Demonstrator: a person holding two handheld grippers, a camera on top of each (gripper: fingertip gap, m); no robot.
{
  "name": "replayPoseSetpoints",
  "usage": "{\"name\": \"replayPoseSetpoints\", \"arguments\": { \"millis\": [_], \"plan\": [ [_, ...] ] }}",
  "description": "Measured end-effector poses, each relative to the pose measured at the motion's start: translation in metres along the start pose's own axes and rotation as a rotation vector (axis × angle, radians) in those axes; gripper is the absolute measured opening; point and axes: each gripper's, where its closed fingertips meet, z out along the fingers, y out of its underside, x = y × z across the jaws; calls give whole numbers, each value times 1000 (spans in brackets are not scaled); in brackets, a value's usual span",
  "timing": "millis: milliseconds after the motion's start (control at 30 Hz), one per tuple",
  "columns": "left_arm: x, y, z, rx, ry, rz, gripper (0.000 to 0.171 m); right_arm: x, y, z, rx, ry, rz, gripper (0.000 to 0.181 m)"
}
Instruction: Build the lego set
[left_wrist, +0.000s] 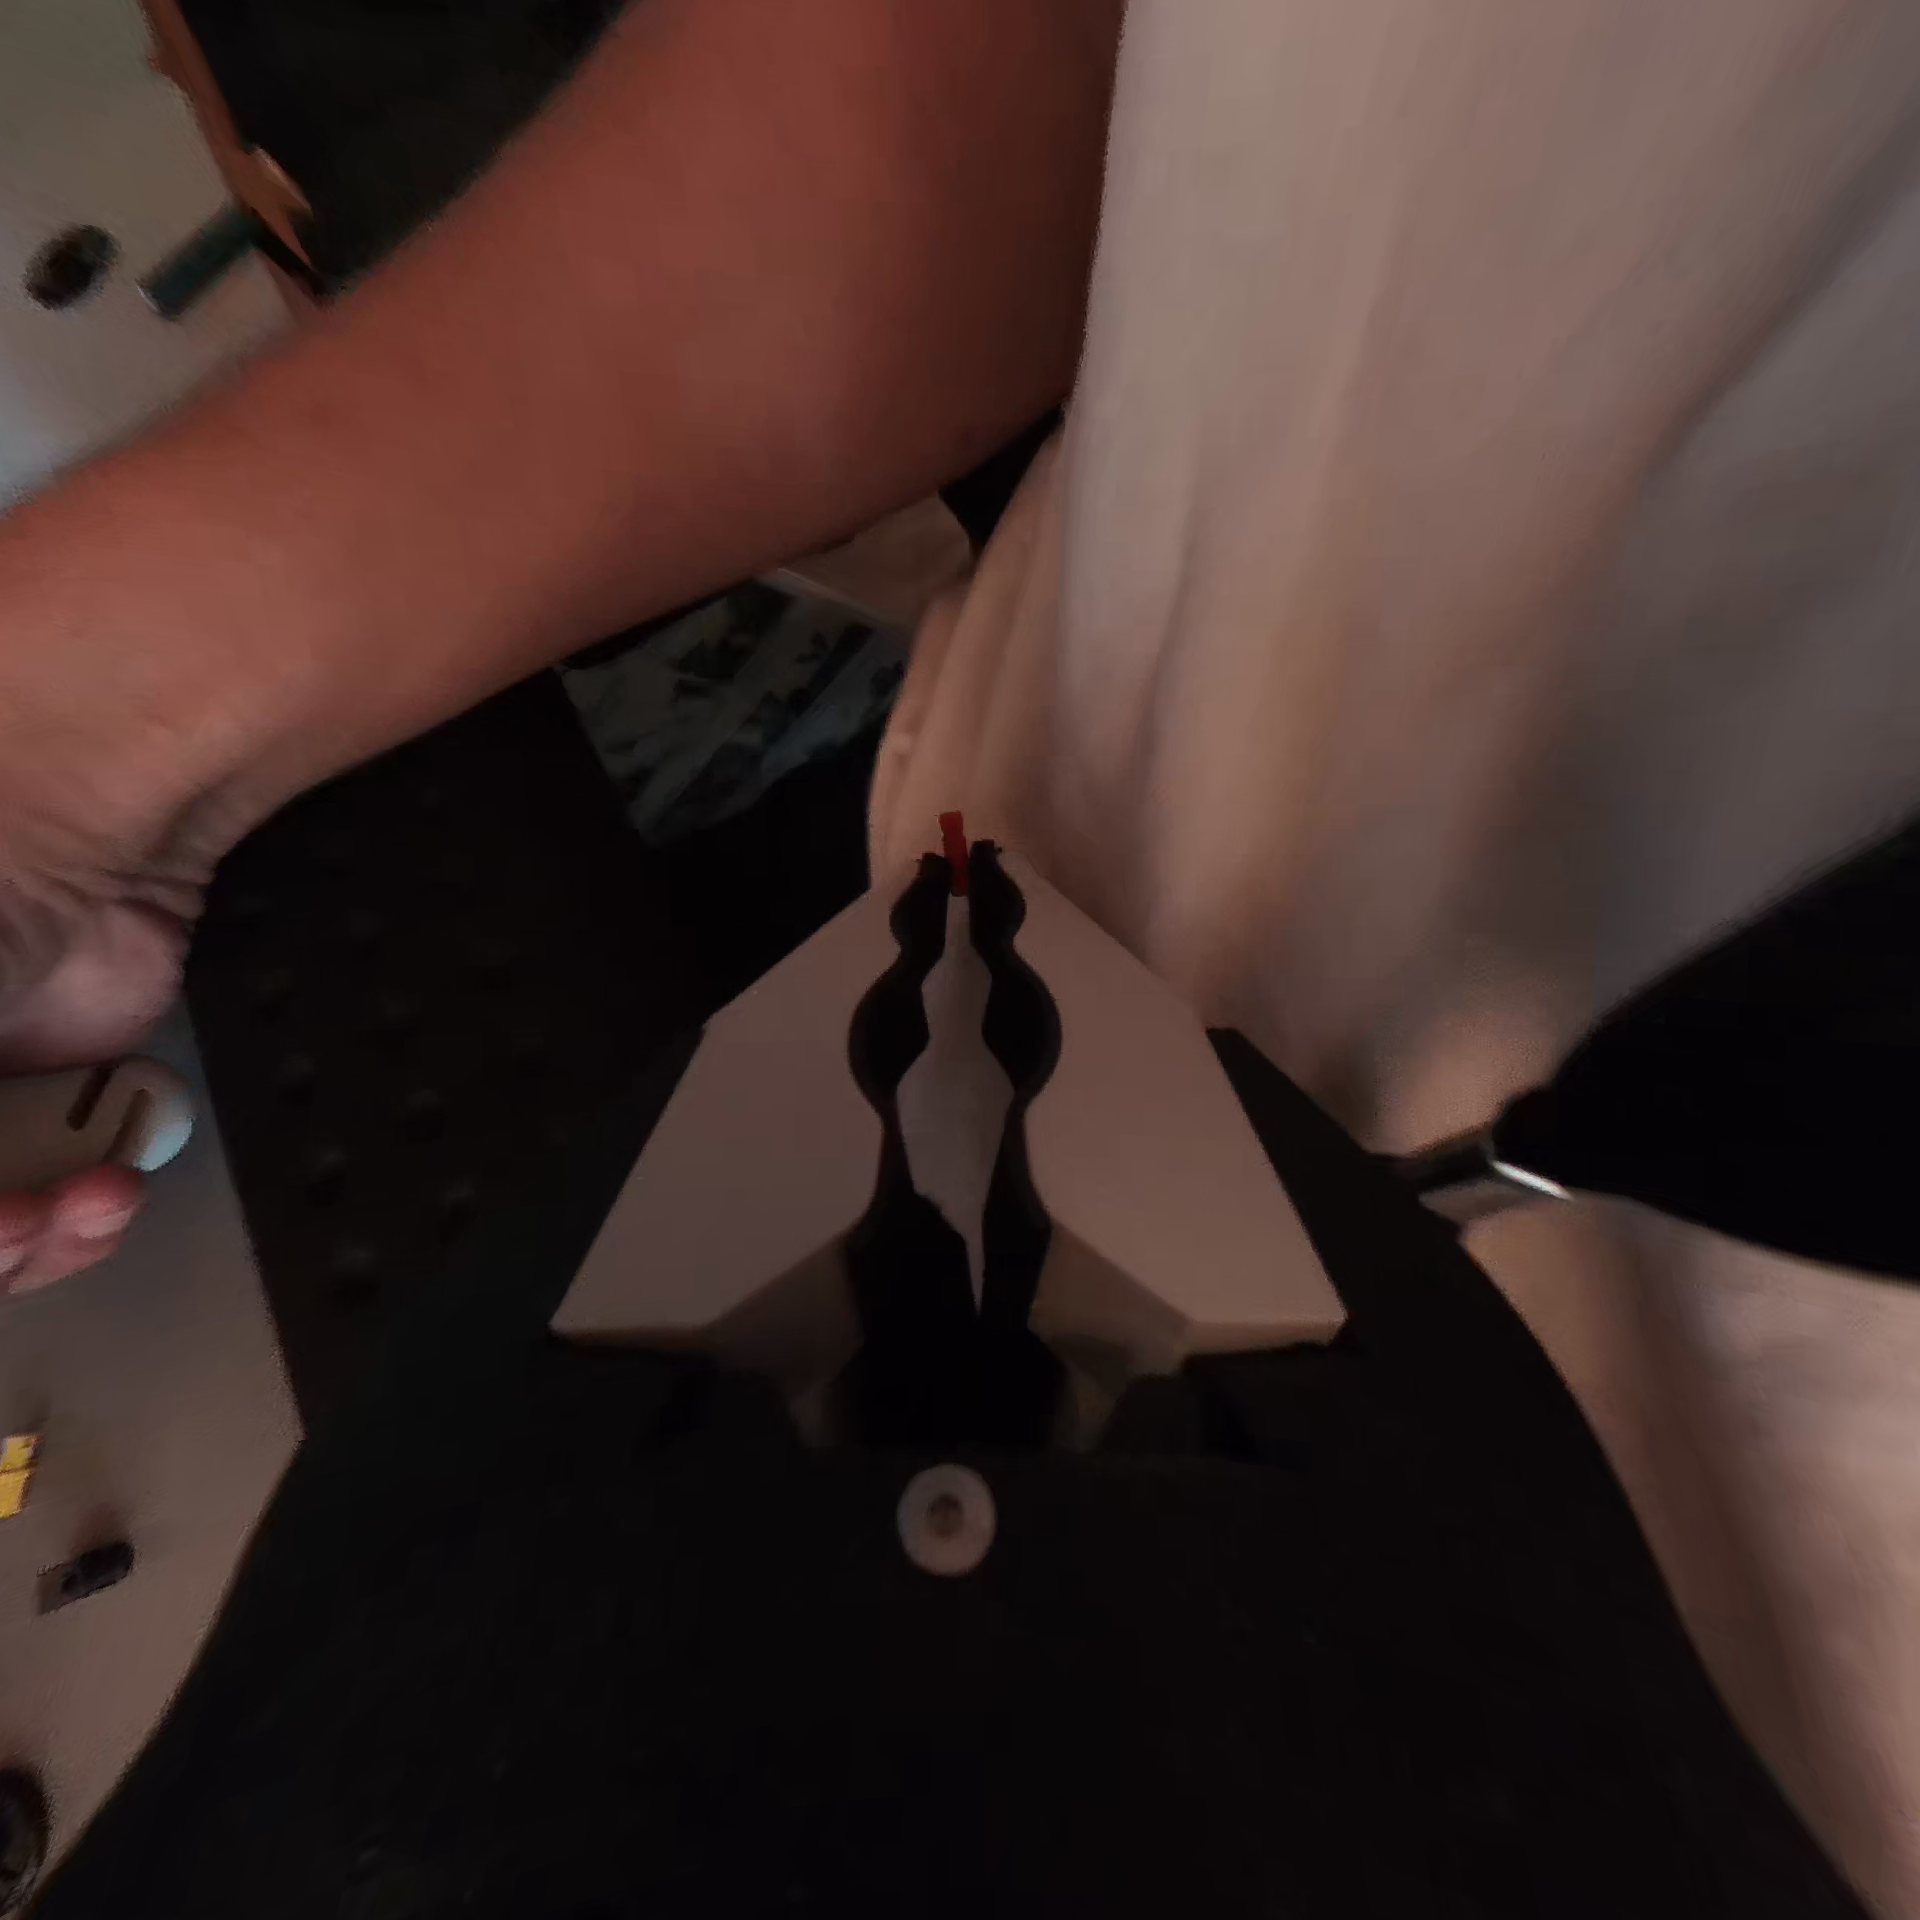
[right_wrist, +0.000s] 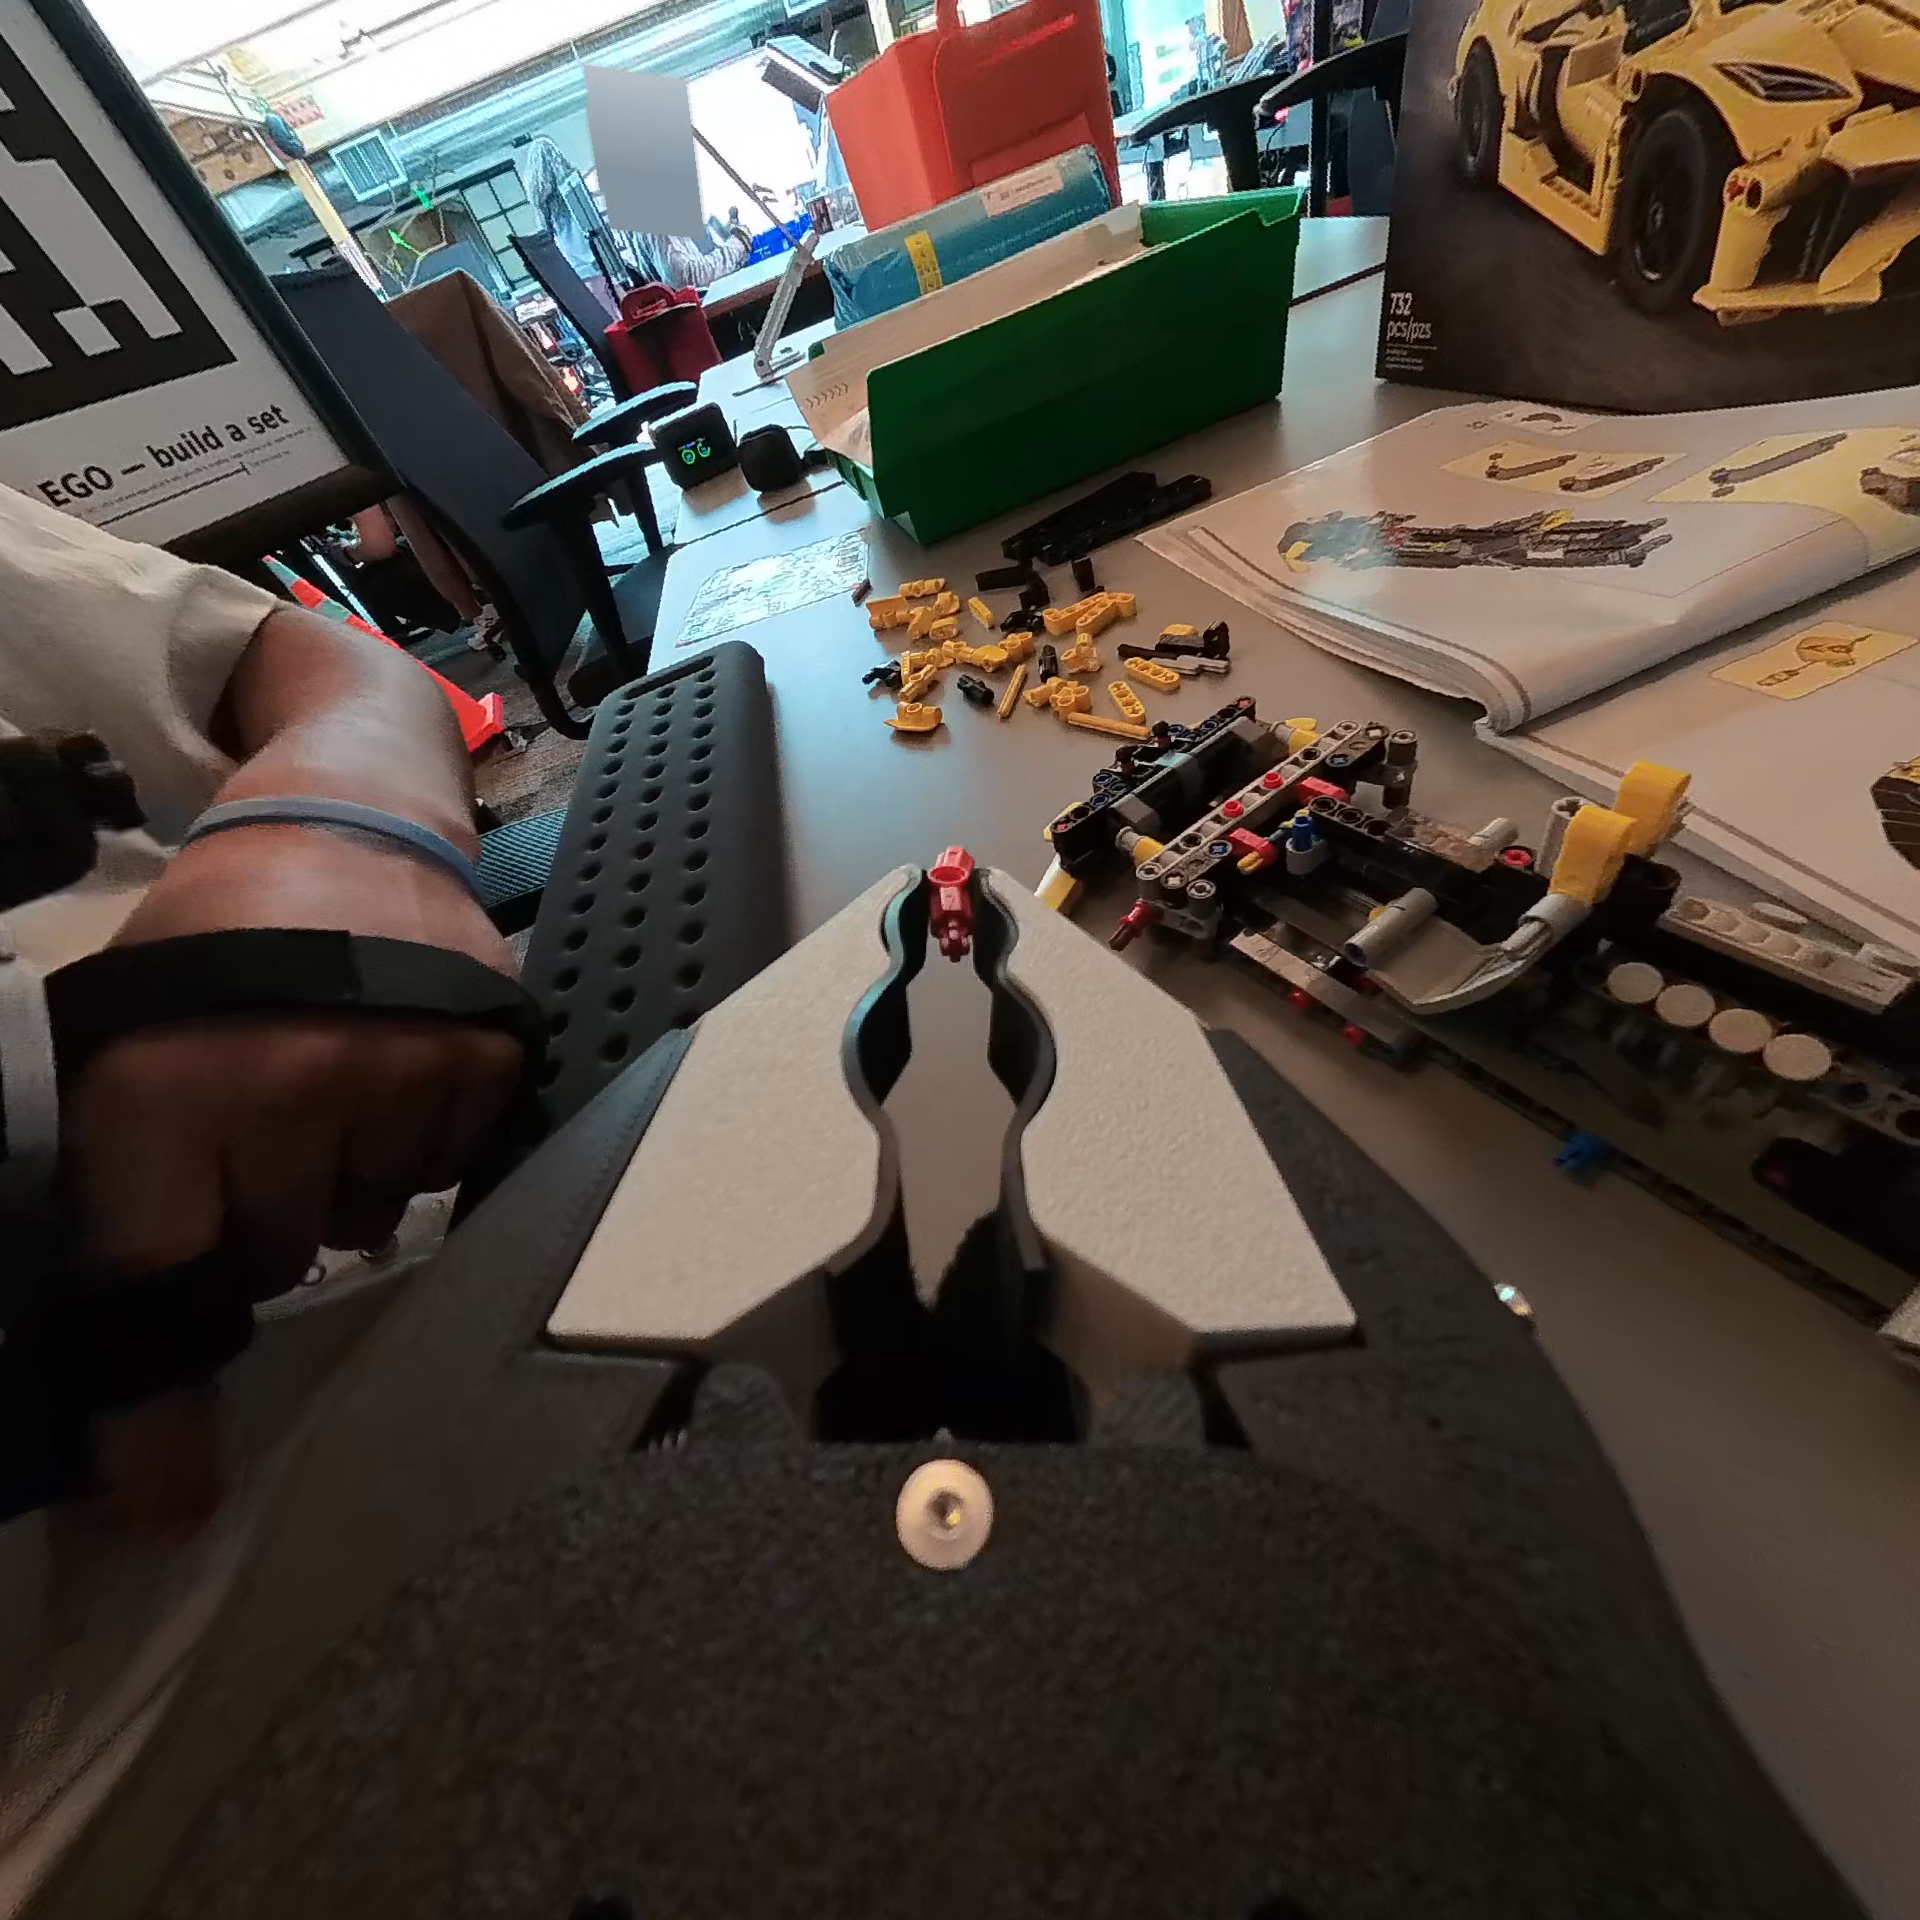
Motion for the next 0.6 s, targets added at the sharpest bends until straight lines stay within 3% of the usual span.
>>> {"name": "replayPoseSetpoints", "arguments": {
  "millis": [100,167,233,333,433,533,600],
  "plan": [
    [-16,-10,-25,103,-59,-24,1,1,-3,-2,16,10,-10,7],
    [-45,-1,-56,122,-165,-48,1,-2,-14,-6,73,13,-41,7],
    [-82,21,-98,131,-274,-122,0,-3,-28,-14,155,25,-60,6],
    [-136,75,-148,102,-447,-232,1,1,-31,-20,186,41,-58,6],
    [-163,117,-159,64,-562,-225,1,5,-19,-14,120,31,-56,7],
    [-179,132,-158,90,-735,-173,1,12,-8,-8,42,64,-107,7],
    [-175,138,-155,16,-786,-79,1,22,3,-5,-25,110,-112,7]
  ]
}}
